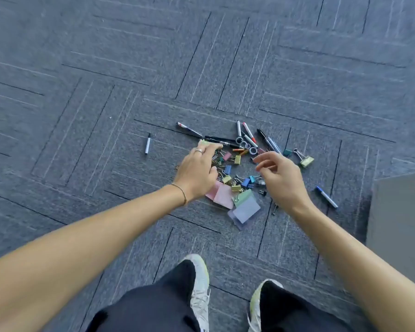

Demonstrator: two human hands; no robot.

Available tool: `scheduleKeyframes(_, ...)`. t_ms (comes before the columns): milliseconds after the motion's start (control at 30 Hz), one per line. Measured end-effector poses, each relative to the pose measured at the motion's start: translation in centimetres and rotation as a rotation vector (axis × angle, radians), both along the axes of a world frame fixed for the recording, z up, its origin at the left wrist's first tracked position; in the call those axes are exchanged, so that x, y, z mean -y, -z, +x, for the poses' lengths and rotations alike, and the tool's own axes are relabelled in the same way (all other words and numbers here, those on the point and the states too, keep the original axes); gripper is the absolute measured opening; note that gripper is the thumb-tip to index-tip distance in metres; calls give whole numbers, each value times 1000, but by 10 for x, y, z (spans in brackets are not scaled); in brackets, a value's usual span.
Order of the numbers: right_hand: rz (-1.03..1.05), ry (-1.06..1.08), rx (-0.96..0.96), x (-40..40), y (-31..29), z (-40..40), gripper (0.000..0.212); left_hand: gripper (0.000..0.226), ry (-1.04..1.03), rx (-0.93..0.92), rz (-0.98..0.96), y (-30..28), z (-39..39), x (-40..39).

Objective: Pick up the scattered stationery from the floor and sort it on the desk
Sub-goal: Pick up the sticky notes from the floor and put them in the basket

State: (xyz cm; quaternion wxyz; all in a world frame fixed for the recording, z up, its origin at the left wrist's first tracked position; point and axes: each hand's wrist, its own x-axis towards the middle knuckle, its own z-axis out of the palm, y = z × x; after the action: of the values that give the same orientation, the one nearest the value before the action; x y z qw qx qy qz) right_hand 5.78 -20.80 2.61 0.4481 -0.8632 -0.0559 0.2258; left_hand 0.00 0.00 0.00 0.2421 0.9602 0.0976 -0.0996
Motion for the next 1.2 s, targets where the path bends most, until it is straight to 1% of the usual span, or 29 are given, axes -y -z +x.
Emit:
scheduleKeyframes(67, -36, -18, -13, -1, 38, 2, 28, 55, 16, -2, 12, 40, 1, -2)
scheduleKeyframes(133, -66, -54, -35, -2, 75, 3, 27, 55, 35, -50, 33, 79, -4, -3)
scheduleKeyframes(233, -95, -128, -33, 0, 121, 5, 26, 57, 105, -75, 40, 126, -10, 2)
scheduleKeyframes(367, -153, -217, 28, 3, 160, 13, 24, 54, 195, -54, 91, 169, -13, 7)
scheduleKeyframes(433, -162, -235, 48, 3, 174, 15, 22, 58, 263, -29, 151, 185, -15, 12)
scheduleKeyframes(533, -187, -292, 86, 6, 182, 13, 23, 77, 326, -4, 266, 204, -17, 18)
scheduleKeyframes(600, -260, -416, 117, 15, 179, 10, 27, 85, 422, -2, 361, 210, -19, 20)
scheduleKeyframes(733, -544, -824, 135, 32, 158, 19, 31, 92, 661, -17, 584, 211, -10, 11)
scheduleKeyframes(833, -638, -947, 178, 24, 148, 29, 31, 89, 735, -33, 667, 206, 0, 18)
scheduleKeyframes(933, -666, -1015, 259, 3, 150, 38, 29, 84, 714, -51, 630, 211, 2, 23)
scheduleKeyframes(1033, -774, -1112, 329, -15, 160, 40, 29, 80, 602, -74, 507, 216, -6, 24)
scheduleKeyframes(1100, -820, -1134, 328, -19, 168, 36, 28, 88, 514, -119, 465, 218, -15, 29)
scheduleKeyframes(1200, -808, -1081, 325, -18, 183, 26, 27, 94, 477, -99, 504, 223, -25, 38)
